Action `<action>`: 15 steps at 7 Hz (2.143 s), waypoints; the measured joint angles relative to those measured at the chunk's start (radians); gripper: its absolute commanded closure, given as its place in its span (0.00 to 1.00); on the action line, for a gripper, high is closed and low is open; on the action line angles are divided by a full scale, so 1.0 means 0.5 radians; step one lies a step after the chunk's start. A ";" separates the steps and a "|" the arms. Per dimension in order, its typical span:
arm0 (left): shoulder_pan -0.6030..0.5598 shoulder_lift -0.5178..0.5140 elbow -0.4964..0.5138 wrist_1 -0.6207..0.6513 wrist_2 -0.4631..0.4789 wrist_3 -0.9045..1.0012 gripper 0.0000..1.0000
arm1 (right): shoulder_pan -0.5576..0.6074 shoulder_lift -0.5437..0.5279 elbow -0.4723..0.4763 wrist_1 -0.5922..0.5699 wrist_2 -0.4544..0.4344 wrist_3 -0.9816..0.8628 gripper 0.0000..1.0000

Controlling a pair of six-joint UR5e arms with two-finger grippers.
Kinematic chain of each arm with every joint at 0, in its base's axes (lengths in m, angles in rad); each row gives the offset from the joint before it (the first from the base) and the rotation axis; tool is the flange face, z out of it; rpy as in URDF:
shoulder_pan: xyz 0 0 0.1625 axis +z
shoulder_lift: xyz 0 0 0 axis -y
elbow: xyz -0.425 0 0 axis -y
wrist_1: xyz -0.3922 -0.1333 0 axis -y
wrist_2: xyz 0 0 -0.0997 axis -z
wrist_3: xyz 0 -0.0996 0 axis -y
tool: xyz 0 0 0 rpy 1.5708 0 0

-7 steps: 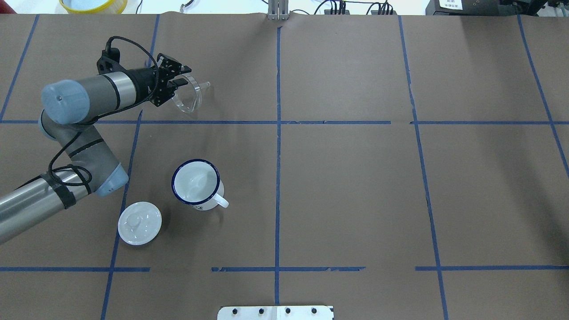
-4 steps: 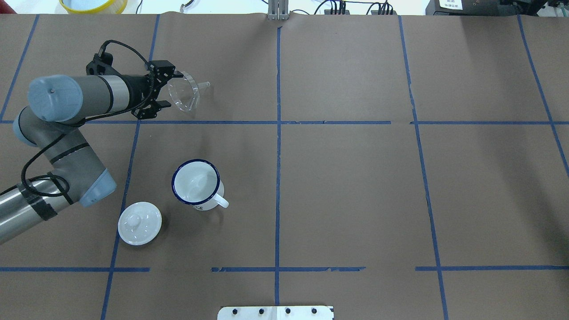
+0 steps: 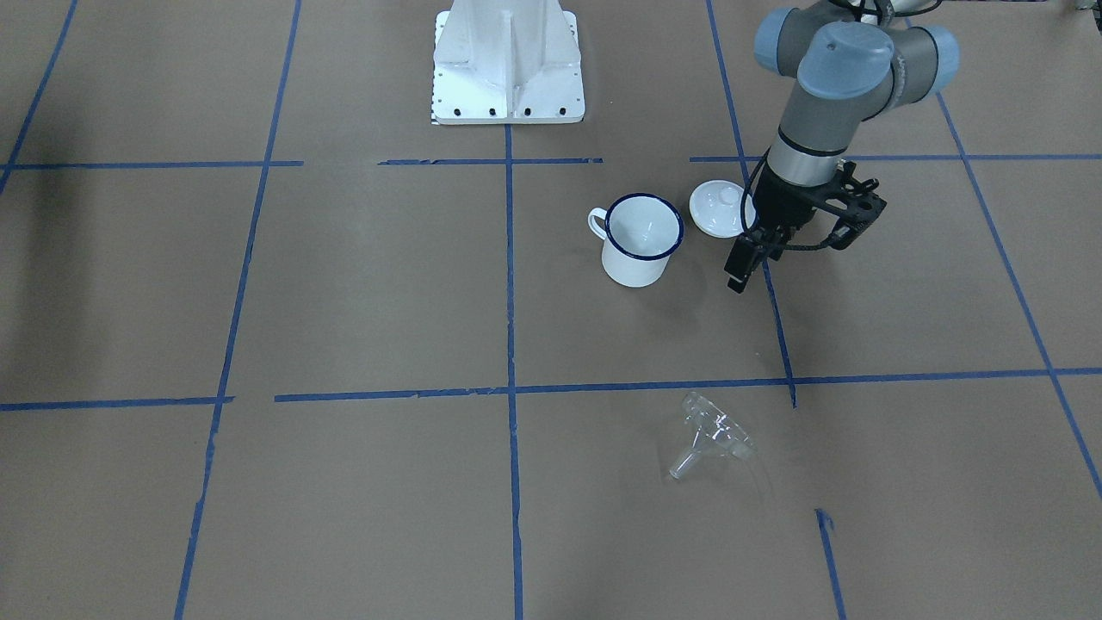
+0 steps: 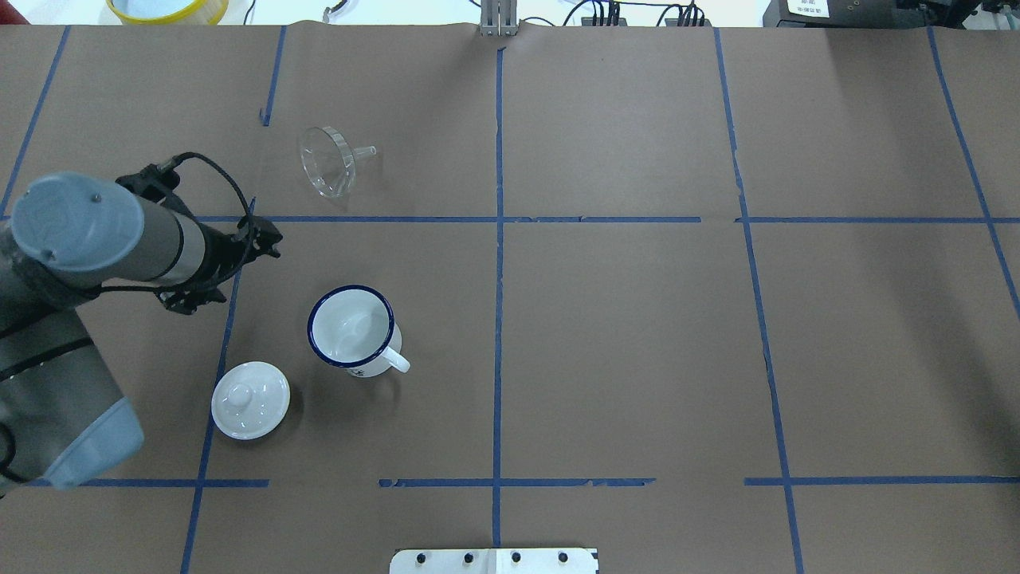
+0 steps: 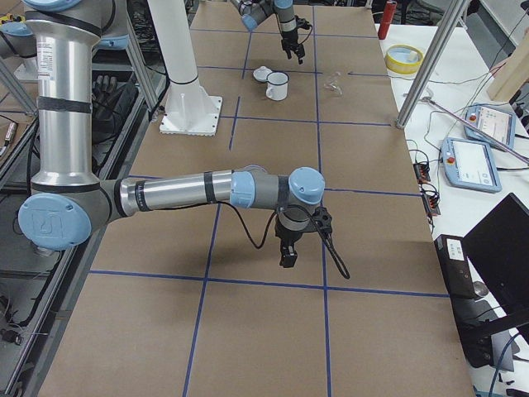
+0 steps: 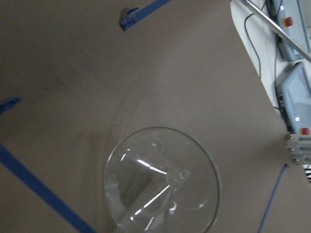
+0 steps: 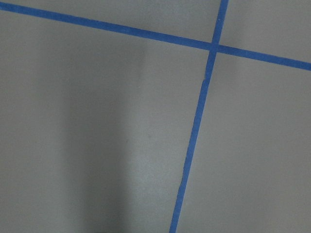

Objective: Remove funnel from cup
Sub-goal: 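Move the left gripper to the white lid and grasp its knob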

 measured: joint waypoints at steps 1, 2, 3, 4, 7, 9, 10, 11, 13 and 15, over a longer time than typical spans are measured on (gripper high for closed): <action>0.129 0.138 -0.123 0.027 0.000 -0.038 0.02 | 0.000 0.000 0.000 0.000 0.000 0.000 0.00; 0.233 0.221 -0.189 0.032 0.000 -0.092 0.03 | 0.000 0.000 0.000 0.000 0.000 0.000 0.00; 0.303 0.255 -0.213 0.030 0.002 -0.149 0.04 | 0.000 0.000 0.000 0.000 0.000 0.001 0.00; 0.339 0.267 -0.214 0.029 0.004 -0.176 0.04 | 0.000 0.000 0.000 0.000 0.000 0.001 0.00; 0.362 0.271 -0.199 0.026 0.008 -0.189 0.17 | 0.000 0.000 0.000 0.000 0.000 0.002 0.00; 0.364 0.269 -0.183 0.022 0.005 -0.193 0.29 | 0.000 0.000 0.000 0.000 0.000 0.001 0.00; 0.364 0.269 -0.179 0.020 0.003 -0.194 0.41 | 0.000 0.000 0.000 0.000 0.000 0.002 0.00; 0.364 0.269 -0.178 0.019 0.001 -0.196 0.41 | 0.000 0.000 0.000 0.000 0.000 0.002 0.00; 0.365 0.269 -0.180 0.019 -0.003 -0.197 0.41 | 0.000 0.000 0.000 0.000 0.000 0.002 0.00; 0.377 0.269 -0.183 0.019 -0.005 -0.205 0.41 | 0.000 0.000 0.000 0.000 0.000 0.002 0.00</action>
